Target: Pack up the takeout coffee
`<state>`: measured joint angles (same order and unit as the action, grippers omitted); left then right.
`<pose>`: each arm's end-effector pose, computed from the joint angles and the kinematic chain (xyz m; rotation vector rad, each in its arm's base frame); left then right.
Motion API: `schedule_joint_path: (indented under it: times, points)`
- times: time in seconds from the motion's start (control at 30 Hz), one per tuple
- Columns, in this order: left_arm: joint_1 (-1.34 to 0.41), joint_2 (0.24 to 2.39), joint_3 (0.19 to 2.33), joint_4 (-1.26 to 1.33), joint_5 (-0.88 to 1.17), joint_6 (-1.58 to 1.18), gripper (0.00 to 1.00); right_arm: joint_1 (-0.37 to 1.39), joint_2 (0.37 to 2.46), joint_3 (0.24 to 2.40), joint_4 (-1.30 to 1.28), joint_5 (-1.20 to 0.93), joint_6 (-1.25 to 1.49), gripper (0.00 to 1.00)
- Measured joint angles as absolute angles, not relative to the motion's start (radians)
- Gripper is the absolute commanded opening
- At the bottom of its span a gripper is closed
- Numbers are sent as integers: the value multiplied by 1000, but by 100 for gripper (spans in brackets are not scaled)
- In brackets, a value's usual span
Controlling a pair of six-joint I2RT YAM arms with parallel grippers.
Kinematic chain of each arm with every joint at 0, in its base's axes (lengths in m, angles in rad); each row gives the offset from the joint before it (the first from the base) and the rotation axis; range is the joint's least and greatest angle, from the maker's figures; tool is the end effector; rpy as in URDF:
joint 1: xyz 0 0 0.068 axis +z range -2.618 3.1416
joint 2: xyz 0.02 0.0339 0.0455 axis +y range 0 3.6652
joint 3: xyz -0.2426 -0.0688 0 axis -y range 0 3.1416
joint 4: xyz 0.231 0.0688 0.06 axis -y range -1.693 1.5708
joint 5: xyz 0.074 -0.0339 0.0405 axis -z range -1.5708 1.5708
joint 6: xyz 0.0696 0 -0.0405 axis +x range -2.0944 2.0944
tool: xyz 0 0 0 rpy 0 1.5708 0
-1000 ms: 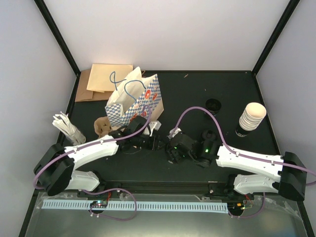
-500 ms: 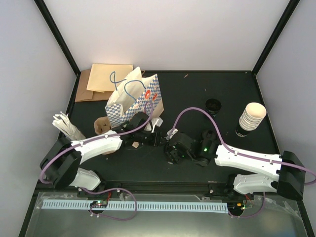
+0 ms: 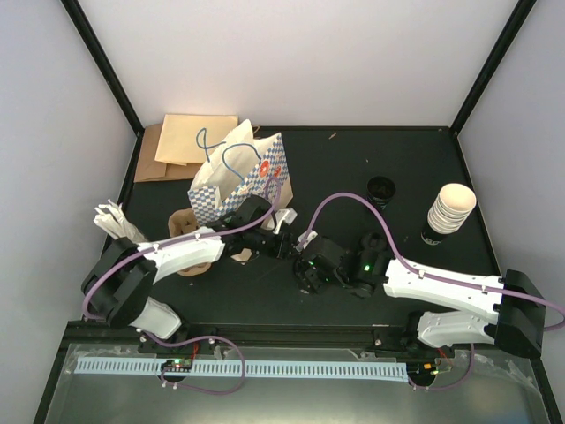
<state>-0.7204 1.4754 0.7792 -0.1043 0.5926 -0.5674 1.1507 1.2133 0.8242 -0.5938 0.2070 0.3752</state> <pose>0.2031 -0.2300 0.1583 0.5161 2.5508 -1.2592 0.1152 0.2228 0.1904 -0.8923 2.3975 0.3429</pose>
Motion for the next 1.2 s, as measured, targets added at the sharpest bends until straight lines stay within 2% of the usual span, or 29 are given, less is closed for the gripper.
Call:
schedule_joint_path:
  times: [0.43, 0.57, 0.8, 0.93, 1.03, 1.2]
  points:
    - [-715, 1495, 785, -92, 611, -553, 36, 1151, 1213, 821, -589, 215, 391, 56]
    - [-721, 1456, 774, -105, 564, -554, 43, 1160, 1216, 820, -582, 231, 408, 56]
    - [-736, 1246, 732, -211, 489, -546, 51, 1167, 1248, 841, -562, 269, 461, 56]
    - [-742, 1163, 687, -218, 494, -544, 60, 1167, 1262, 848, -549, 276, 466, 59]
    - [-742, 1155, 651, -218, 507, -544, 66, 1167, 1262, 848, -544, 273, 458, 61]
    - [-742, 1217, 645, -202, 526, -542, 68, 1167, 1245, 839, -545, 261, 440, 61]
